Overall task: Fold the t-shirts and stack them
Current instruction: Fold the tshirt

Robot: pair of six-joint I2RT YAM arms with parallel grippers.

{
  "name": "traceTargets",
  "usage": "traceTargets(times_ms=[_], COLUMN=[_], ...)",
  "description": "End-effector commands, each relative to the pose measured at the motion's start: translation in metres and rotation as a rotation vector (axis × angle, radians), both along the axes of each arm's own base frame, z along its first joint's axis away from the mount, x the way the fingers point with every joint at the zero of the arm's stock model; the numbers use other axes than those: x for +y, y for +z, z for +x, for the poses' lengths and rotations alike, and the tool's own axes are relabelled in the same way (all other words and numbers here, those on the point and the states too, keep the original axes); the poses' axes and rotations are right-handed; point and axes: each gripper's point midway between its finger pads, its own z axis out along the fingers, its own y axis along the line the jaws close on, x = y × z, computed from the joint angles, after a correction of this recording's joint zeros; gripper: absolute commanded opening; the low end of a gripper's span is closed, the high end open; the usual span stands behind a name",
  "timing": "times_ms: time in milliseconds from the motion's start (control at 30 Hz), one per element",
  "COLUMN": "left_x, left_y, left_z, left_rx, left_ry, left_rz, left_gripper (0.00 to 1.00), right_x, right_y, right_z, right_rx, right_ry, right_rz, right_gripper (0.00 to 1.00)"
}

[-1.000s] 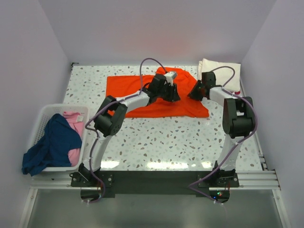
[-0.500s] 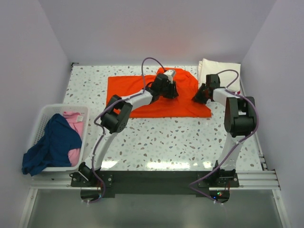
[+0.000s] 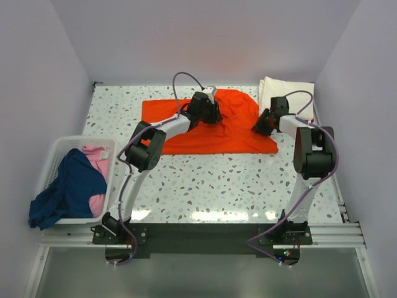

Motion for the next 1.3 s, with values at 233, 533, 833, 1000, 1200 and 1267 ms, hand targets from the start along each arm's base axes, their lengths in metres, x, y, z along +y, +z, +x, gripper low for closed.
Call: traceTargets(times_ms=[233,533,833,1000,1200,1267], left_x=[0.091,0.246,0.323,0.347,0.347,0.346], left_y=[0.127,0.071,0.032,0.021,0.016,0.010], left_z=[-0.029,-0.142,-0.198,-0.199,-0.181,-0.180], left_rx=[-0.059,0.233,0.299,0.309,0.318,0.338], left_ry=[0.254,0.776,0.940,1.024,1.039,1.043], left_rz=[-0.091,0.170,0.214,0.224,0.177,0.185], left_gripper=[0.56,0.67,0.64,0.64,0.62,0.61], right_x=[-0.028,-0.037,-0.038,-0.048,-0.051,-0.053], right_y=[0.090,0.101,0.076,0.058,0.049,0.047], right_z=[-0.004,-0.070,-0.108,-0.115,-0.114,-0.114], right_rx=[-0.106,-0.111,-0.059,-0.014,0.002,0.007], right_ry=[-0.036,-0.087,-0.076,-0.098,-0.112,-0.116], right_rz=[-0.124,-0.146,-0.164,-0.142,-0.126,-0.126], right_gripper=[0.49,0.51,0.51,0.51,0.51,0.51])
